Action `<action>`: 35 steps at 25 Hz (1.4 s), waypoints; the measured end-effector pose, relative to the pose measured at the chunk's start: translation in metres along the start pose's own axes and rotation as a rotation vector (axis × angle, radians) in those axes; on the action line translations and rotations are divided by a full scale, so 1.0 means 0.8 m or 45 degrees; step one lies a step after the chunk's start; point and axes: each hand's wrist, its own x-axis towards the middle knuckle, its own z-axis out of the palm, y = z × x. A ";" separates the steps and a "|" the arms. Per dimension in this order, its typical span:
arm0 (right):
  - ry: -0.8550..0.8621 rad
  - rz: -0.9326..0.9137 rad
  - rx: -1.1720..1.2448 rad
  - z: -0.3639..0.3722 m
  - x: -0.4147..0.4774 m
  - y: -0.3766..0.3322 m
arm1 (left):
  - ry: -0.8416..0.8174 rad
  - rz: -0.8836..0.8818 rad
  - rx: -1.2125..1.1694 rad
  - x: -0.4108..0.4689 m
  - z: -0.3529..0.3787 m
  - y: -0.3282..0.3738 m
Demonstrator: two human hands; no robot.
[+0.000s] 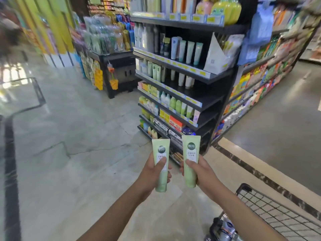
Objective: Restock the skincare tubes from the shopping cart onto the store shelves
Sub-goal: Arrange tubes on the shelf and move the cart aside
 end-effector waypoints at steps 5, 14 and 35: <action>-0.137 -0.065 -0.006 0.070 0.059 -0.032 | 0.099 0.055 -0.052 0.031 -0.063 0.044; -0.403 -0.112 0.014 0.163 0.244 -0.063 | 0.249 0.108 -0.045 0.163 -0.171 0.098; -0.451 0.010 -0.087 0.380 0.659 -0.124 | 0.381 0.054 -0.141 0.517 -0.430 0.181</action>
